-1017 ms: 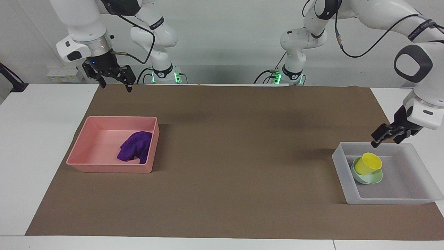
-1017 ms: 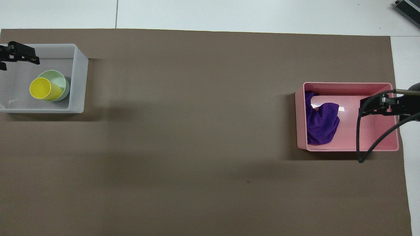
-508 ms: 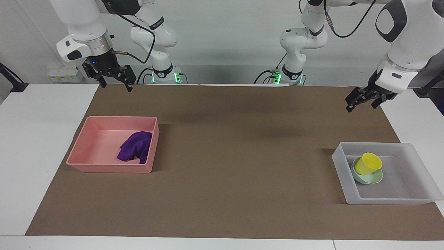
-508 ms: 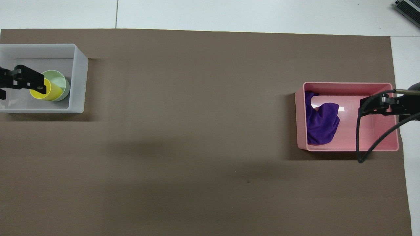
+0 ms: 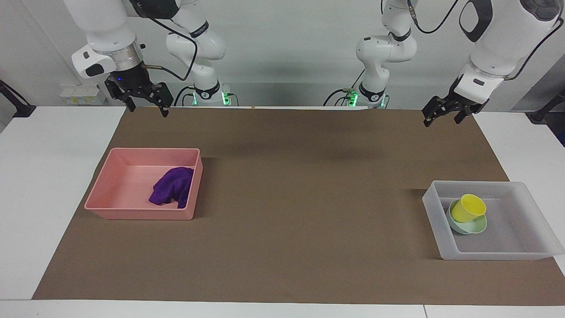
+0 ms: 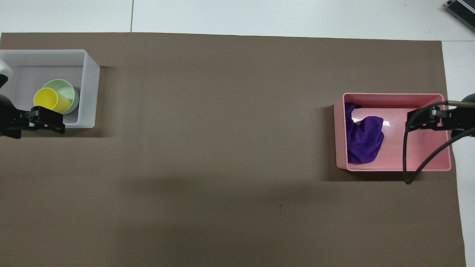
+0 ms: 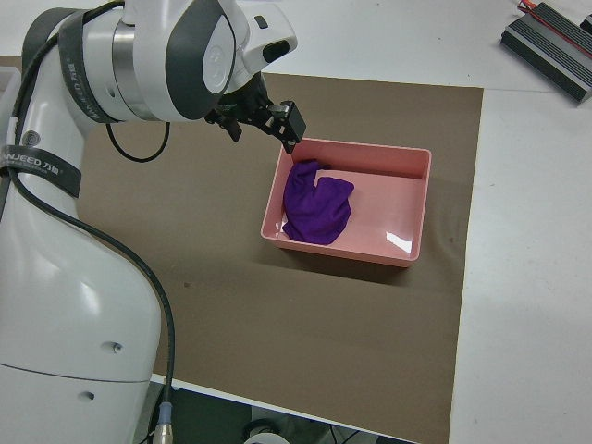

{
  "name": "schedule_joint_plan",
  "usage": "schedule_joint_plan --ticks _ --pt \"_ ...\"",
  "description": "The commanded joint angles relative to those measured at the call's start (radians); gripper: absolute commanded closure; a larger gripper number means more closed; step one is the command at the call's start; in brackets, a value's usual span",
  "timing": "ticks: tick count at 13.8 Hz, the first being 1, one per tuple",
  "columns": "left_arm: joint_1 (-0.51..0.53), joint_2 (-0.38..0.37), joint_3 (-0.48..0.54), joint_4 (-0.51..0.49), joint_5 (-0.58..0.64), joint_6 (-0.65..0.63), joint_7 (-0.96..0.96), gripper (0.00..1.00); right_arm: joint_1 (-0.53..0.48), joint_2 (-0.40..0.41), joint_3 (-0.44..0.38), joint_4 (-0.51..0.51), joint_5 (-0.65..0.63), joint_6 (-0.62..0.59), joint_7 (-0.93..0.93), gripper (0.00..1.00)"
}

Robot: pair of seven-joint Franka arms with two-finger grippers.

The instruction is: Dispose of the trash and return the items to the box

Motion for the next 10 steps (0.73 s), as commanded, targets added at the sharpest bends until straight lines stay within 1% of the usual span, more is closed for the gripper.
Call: schedule_joint_plan --ticks 1,4,6,8,9,10 --pt "-0.001 -0.009 0.016 0.011 -0.015 0.011 0.002 0.00 -0.011 0.005 0.003 0.016 0.025 -0.014 0.001 0.00" --pt "-0.003 -0.017 0.016 0.014 -0.016 -0.001 0.001 0.00 -0.015 0.005 0.003 0.016 0.025 -0.009 0.001 0.00" --pt "-0.003 -0.017 0.014 0.023 -0.018 -0.029 0.002 0.00 0.029 0.001 -0.017 0.017 0.025 -0.014 0.004 0.00" --pt "-0.003 -0.017 0.014 0.025 -0.018 -0.057 -0.007 0.00 0.101 0.001 -0.095 0.017 0.025 -0.012 0.004 0.00" --pt "-0.009 -0.015 0.014 0.023 -0.018 -0.058 -0.010 0.00 0.121 0.004 -0.124 0.016 0.025 -0.011 0.003 0.00" --pt "-0.012 -0.015 0.014 0.020 -0.018 -0.060 -0.009 0.00 0.123 0.005 -0.129 0.016 0.025 -0.011 0.001 0.00"
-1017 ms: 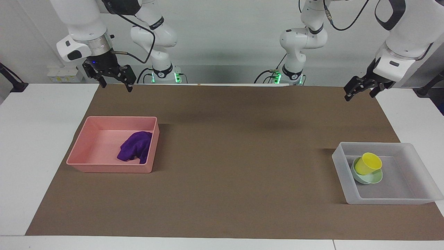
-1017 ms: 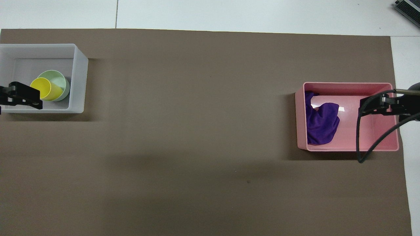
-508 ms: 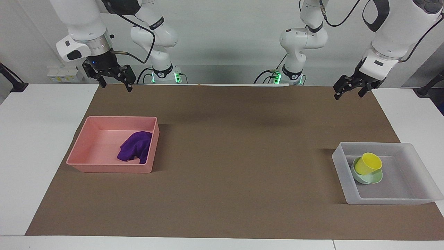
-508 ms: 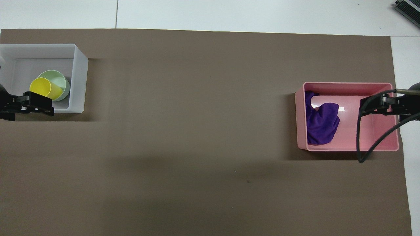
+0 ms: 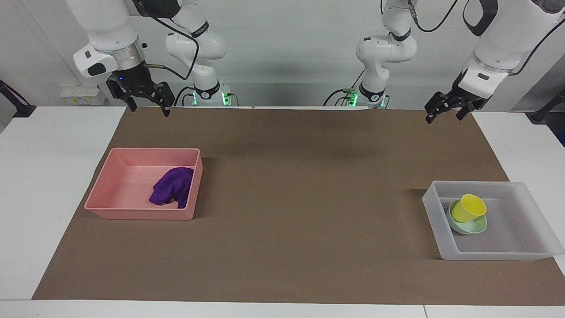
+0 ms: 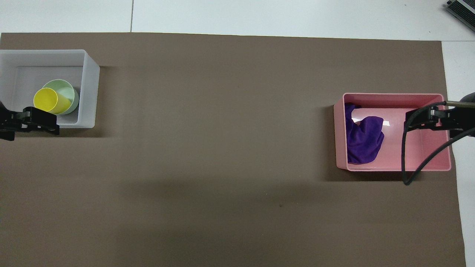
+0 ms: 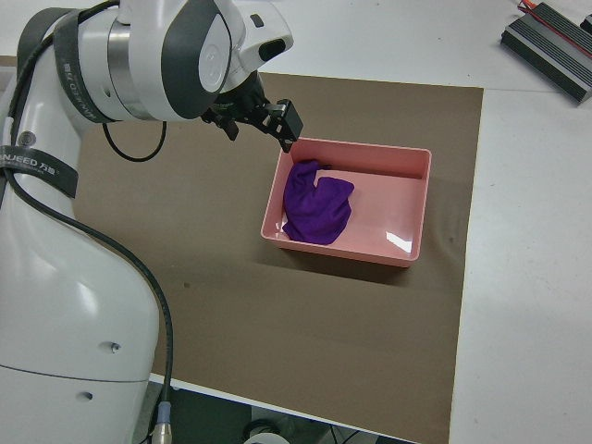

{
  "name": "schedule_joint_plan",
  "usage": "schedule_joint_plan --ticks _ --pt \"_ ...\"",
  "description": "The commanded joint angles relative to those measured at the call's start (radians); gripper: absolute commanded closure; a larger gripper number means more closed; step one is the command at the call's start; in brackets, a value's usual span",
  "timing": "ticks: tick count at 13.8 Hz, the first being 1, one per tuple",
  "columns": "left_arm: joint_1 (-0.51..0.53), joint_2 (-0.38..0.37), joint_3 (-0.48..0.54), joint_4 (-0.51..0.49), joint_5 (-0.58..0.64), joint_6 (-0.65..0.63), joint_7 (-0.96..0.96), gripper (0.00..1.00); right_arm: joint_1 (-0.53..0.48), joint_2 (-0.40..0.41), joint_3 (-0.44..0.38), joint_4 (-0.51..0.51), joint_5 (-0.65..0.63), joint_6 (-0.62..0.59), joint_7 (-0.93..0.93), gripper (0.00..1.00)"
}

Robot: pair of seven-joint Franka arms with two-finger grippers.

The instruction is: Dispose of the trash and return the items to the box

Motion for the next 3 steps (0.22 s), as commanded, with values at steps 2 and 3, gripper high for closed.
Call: schedule_joint_plan --ticks 2,3 --pt "-0.017 -0.006 0.002 0.005 -0.012 -0.025 -0.013 0.00 0.017 0.005 -0.034 0.012 0.025 -0.011 -0.001 0.00" --pt "-0.020 -0.005 0.002 0.002 -0.012 -0.026 -0.013 0.00 0.017 0.005 -0.034 0.012 0.025 -0.011 -0.001 0.00"
